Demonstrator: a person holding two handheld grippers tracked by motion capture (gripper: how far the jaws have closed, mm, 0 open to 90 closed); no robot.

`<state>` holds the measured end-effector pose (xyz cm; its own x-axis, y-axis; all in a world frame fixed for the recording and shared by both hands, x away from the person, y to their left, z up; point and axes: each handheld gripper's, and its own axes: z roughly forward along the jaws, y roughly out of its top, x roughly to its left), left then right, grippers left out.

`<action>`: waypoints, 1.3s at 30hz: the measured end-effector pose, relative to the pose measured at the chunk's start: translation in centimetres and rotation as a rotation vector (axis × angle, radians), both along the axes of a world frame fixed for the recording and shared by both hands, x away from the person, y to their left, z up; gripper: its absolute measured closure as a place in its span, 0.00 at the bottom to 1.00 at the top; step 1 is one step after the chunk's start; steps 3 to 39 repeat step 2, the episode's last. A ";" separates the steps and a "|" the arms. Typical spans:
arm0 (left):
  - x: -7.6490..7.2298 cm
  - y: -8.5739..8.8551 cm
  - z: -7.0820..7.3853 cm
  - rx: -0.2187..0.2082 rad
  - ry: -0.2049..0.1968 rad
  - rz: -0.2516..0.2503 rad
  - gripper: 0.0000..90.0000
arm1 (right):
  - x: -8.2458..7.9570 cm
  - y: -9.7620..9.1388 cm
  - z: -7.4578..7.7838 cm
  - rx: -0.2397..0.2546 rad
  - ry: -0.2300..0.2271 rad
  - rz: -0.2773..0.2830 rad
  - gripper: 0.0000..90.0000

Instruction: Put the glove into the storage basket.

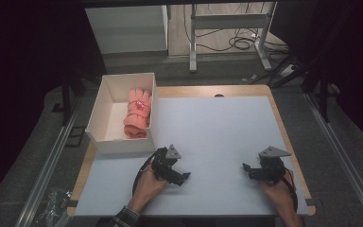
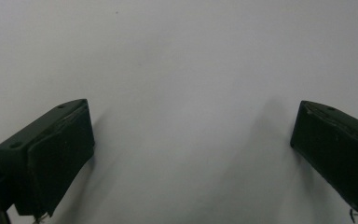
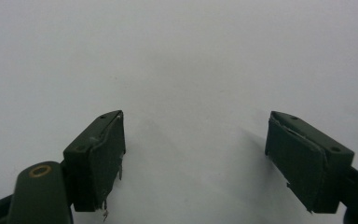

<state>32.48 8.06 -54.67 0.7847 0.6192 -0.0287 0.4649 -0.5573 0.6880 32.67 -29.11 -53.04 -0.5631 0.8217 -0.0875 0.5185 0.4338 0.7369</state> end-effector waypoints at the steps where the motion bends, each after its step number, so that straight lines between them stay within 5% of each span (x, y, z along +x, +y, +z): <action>1: 0.0 0.0 0.0 0.000 0.000 0.000 0.00 | 0.0 0.0 0.0 0.001 0.001 -0.001 0.22; 39: 0.0 0.0 0.0 0.000 0.000 0.000 0.00 | 0.0 0.0 0.0 0.002 0.000 0.000 0.22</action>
